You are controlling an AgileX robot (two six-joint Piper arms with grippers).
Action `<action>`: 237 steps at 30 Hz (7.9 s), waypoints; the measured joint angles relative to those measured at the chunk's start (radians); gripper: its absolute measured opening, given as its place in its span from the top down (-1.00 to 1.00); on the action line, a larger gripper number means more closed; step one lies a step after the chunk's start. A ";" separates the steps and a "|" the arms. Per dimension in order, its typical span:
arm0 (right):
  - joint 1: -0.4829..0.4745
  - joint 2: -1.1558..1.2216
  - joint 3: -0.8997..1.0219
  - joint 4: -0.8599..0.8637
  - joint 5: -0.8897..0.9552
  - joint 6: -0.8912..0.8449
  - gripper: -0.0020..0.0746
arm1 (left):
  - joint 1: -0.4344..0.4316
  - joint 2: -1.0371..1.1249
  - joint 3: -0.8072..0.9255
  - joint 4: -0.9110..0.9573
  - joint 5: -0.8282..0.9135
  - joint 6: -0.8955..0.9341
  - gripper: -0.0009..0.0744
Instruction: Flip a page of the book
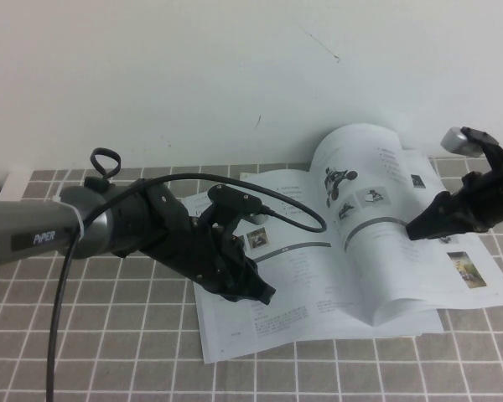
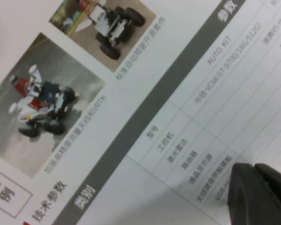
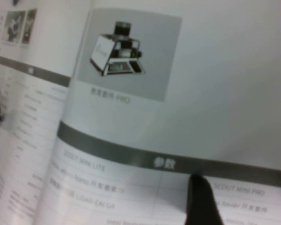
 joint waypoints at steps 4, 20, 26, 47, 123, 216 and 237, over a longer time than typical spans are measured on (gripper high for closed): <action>0.040 0.000 0.000 0.036 0.004 -0.018 -0.08 | 0.000 0.000 0.000 0.000 0.001 0.000 0.99; 0.261 -0.003 0.000 0.160 0.022 -0.091 -0.08 | 0.000 0.000 0.000 0.002 0.005 0.000 0.99; 0.263 -0.061 0.000 0.295 0.098 -0.207 -0.08 | 0.000 0.000 0.000 0.002 0.005 0.000 0.99; 0.267 -0.169 -0.397 0.393 0.266 -0.197 -0.08 | 0.000 0.000 0.000 0.002 0.005 0.000 0.99; 0.257 -0.084 0.072 -0.339 -0.172 0.288 0.95 | -0.004 0.075 -0.418 0.210 0.502 -0.167 0.99; 0.209 -1.880 0.932 -0.414 -0.406 0.349 0.95 | 0.179 -1.600 0.891 0.181 -0.146 -0.395 0.99; 0.209 -1.880 0.932 -0.415 -0.362 0.349 0.95 | 0.181 -1.754 1.010 0.427 -0.045 -0.350 0.99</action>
